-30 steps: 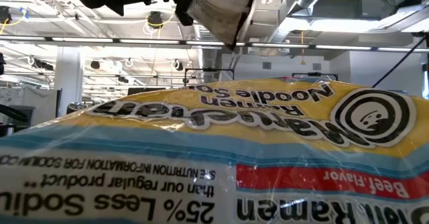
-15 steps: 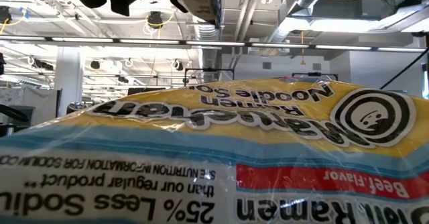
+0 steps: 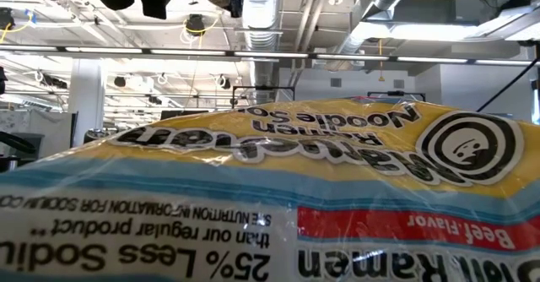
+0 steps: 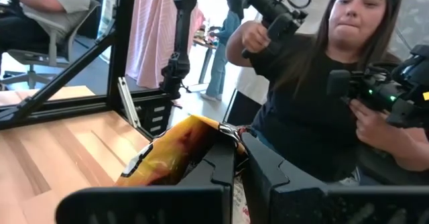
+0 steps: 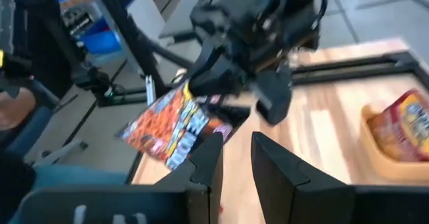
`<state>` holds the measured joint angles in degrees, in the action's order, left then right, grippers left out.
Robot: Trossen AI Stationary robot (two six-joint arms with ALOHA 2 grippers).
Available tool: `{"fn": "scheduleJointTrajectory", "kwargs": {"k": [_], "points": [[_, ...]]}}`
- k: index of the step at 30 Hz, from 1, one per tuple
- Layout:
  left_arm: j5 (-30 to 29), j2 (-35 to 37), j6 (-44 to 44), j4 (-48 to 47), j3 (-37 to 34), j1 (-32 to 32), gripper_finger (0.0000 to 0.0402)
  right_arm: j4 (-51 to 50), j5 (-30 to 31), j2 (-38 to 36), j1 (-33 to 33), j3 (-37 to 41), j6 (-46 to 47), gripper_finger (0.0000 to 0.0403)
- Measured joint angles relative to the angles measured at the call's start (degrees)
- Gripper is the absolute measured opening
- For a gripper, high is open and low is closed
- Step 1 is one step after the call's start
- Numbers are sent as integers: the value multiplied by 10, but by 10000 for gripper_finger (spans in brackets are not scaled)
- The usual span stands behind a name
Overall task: Sort Maruchan noodles
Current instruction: Put the black noodle pack into the gray bin
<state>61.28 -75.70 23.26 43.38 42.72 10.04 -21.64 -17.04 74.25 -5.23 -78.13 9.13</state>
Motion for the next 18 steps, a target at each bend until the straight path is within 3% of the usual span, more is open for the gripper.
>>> {"fn": "scheduleJointTrajectory", "kwargs": {"k": [6, 18], "points": [[0, 0, -1, 0, 0, 0, 0, 46, -12, -10, -23, -25, -16, 103], [-1, 0, 1, -2, 0, 0, 0, -31, -10, -8, -29, -98, -130, 103]]}}
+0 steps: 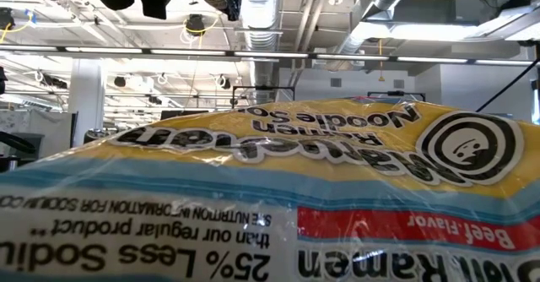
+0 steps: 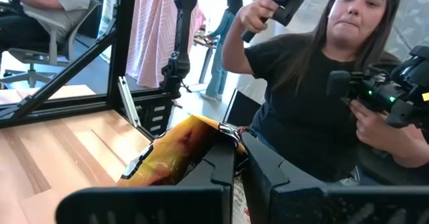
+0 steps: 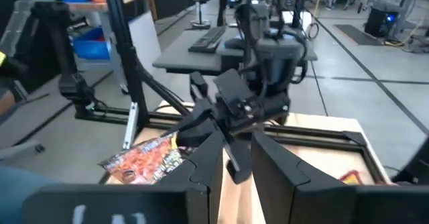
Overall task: Sort Maruchan noodles
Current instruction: Put the black noodle pack into the gray bin
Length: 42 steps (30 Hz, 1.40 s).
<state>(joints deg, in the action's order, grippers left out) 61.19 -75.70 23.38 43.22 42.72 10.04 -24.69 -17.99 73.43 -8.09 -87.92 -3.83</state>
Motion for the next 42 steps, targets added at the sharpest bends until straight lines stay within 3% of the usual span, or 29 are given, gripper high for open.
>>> {"fn": "scheduleJointTrajectory", "kwargs": {"k": [7, 27, 30, 36, 39, 42], "points": [[-6, 0, 0, 0, 0, 0, 0, -41, 47, -1, -5, -23, -23, 103], [-3, 0, -2, -5, 0, 0, 0, -159, 51, 0, -7, -23, -40, 103], [-3, 0, -2, -5, 0, 0, 0, -175, 51, 11, -7, -24, -7, 103], [-3, 0, -2, -5, 0, 0, 0, -240, 7, 31, -2, -22, 65, 103], [-2, 0, -2, -8, 0, 0, 0, -249, -36, 47, 4, -24, 73, 103], [1, 0, -2, -14, 0, 0, 0, -283, -39, 55, 7, -17, 69, 103]]}}
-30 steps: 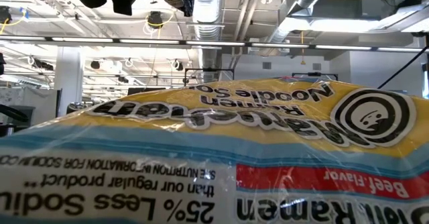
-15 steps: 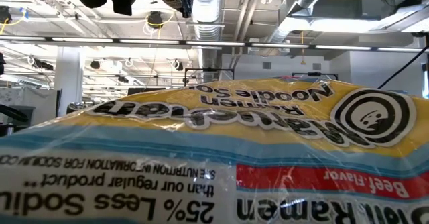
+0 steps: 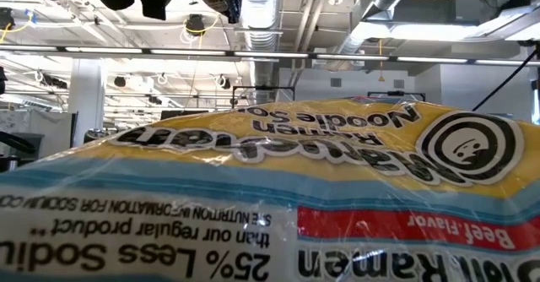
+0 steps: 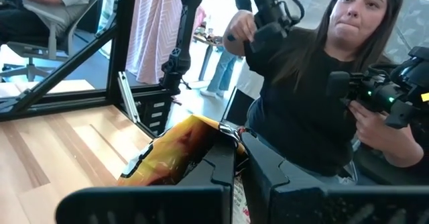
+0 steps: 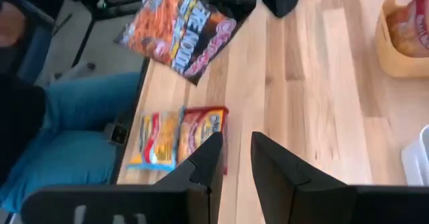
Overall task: Sort Maruchan noodles
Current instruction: Put the black noodle pack into the gray bin
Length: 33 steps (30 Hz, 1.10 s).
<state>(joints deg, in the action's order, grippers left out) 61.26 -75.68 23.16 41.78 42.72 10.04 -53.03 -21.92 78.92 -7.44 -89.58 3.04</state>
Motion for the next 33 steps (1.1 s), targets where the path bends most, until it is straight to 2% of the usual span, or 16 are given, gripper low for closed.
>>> {"fn": "scheduleJointTrajectory", "kwargs": {"k": [4, 13, 19, 26, 30, 33], "points": [[0, 0, 0, -5, 0, 0, 0, -17, 0, 12, 6, 38, -3, 103], [0, 0, 0, -23, 0, 0, 0, 12, -12, 30, 6, 135, 0, 103], [0, 0, 0, -24, 0, 0, 0, 103, -52, 29, 7, 203, 42, 103], [1, 0, 1, -25, 0, 0, 0, 187, -52, 29, 7, 263, 112, 103], [16, 0, 2, -24, 0, 0, 0, 277, -55, 29, 11, 294, 150, 103], [32, 0, 2, -22, 0, 0, 0, 359, -83, 29, 15, 317, 172, 103]]}}
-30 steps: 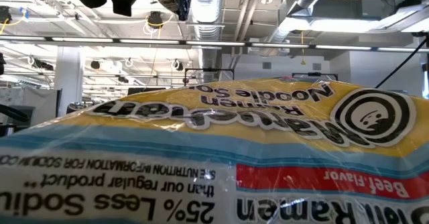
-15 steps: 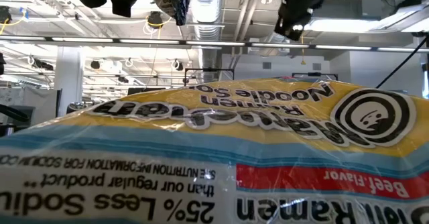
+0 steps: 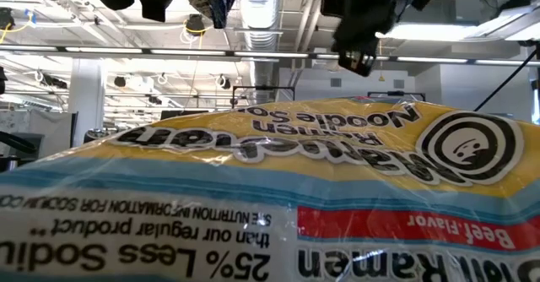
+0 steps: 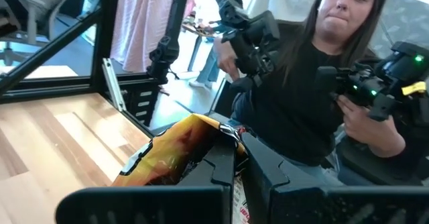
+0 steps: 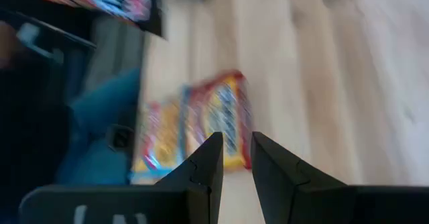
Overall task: Sort Maruchan noodles
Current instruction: Put the black noodle pack into the gray bin
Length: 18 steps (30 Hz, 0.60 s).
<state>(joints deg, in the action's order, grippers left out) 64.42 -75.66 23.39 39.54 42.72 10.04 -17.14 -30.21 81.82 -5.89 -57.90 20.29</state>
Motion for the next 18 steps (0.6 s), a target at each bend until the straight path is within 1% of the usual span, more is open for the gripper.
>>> {"fn": "scheduleJointTrajectory", "kwargs": {"k": [6, 12, 14, 18], "points": [[12, 0, 3, 3, 0, 0, 0, 183, -42, 0, 4, 67, 68, 103], [12, 0, 13, 3, 0, 0, 0, 343, -48, 0, 7, 132, 138, 103], [12, 0, 13, 3, 0, 0, 0, 376, -50, 0, 7, 146, 155, 103], [12, 0, 13, 3, 0, 0, 0, 394, -45, 0, 17, 151, 157, 103]]}}
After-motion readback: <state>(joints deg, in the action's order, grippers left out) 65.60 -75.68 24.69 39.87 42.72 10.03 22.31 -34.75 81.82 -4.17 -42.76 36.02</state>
